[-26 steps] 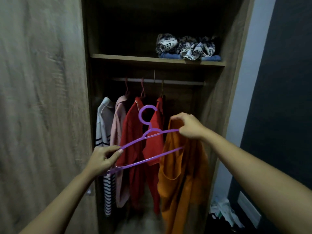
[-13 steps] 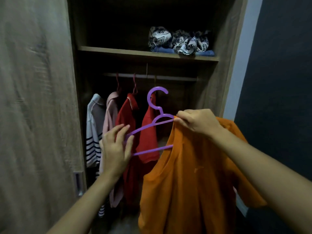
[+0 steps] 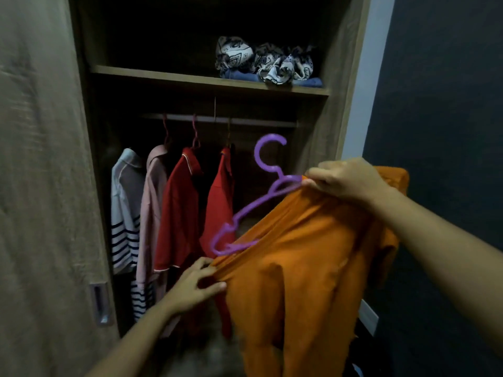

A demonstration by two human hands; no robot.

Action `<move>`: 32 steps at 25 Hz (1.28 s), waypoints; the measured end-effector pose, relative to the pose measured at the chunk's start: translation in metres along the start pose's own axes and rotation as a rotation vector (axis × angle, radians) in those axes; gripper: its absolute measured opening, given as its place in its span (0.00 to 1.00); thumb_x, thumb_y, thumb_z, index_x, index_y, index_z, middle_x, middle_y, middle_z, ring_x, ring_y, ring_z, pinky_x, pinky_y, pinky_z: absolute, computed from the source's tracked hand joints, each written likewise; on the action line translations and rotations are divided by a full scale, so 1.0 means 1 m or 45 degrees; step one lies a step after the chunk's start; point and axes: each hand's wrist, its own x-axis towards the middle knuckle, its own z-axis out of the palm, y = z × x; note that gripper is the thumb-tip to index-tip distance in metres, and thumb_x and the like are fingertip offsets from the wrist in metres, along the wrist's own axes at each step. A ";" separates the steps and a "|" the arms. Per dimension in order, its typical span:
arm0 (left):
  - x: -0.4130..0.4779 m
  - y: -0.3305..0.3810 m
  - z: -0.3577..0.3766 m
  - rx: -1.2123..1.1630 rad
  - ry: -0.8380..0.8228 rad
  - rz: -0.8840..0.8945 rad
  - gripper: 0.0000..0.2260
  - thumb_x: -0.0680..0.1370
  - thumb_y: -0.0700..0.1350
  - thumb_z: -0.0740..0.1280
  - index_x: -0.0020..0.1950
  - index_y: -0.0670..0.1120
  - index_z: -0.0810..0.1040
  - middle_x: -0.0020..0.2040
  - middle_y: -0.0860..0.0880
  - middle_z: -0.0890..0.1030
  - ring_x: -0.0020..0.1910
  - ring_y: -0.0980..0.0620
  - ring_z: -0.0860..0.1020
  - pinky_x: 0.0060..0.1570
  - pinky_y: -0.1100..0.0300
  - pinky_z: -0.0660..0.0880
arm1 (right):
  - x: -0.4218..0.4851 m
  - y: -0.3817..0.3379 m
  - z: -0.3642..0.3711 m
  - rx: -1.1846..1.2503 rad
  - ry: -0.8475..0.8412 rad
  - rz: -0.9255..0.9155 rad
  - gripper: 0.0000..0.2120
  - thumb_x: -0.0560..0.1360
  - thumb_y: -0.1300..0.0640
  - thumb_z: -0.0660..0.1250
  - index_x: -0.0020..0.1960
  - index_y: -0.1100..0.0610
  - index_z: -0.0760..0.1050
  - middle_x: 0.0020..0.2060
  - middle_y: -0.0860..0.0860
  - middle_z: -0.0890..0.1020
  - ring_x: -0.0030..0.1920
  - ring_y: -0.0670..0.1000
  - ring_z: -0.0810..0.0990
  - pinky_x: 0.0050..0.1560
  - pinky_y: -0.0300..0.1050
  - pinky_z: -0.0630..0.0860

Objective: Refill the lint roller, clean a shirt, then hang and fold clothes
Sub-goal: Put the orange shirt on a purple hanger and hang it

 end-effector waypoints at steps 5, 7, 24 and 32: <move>0.025 0.019 -0.051 0.086 0.034 0.147 0.16 0.76 0.61 0.61 0.45 0.49 0.76 0.40 0.52 0.77 0.40 0.61 0.75 0.46 0.55 0.74 | -0.033 -0.035 0.031 0.244 -0.242 0.152 0.27 0.78 0.38 0.42 0.43 0.49 0.76 0.31 0.46 0.77 0.28 0.44 0.76 0.21 0.35 0.67; 0.028 0.041 -0.058 0.013 0.158 0.174 0.07 0.77 0.54 0.65 0.50 0.56 0.68 0.37 0.53 0.74 0.36 0.62 0.73 0.42 0.65 0.71 | -0.041 -0.051 0.042 0.493 -0.252 0.395 0.21 0.77 0.37 0.46 0.45 0.45 0.74 0.33 0.40 0.75 0.34 0.41 0.75 0.34 0.42 0.77; 0.003 0.023 -0.168 0.227 0.364 0.096 0.18 0.66 0.66 0.63 0.55 0.70 0.65 0.43 0.41 0.80 0.42 0.48 0.80 0.39 0.56 0.78 | -0.112 -0.052 0.059 1.224 -0.167 1.396 0.17 0.79 0.50 0.53 0.36 0.55 0.70 0.30 0.51 0.74 0.31 0.50 0.73 0.35 0.43 0.69; -0.005 0.043 -0.183 0.333 0.276 0.078 0.12 0.68 0.65 0.62 0.49 0.81 0.68 0.39 0.81 0.73 0.44 0.79 0.74 0.43 0.79 0.70 | -0.082 -0.053 0.052 1.439 -0.286 1.117 0.08 0.77 0.54 0.62 0.44 0.51 0.80 0.38 0.47 0.81 0.39 0.39 0.80 0.39 0.29 0.75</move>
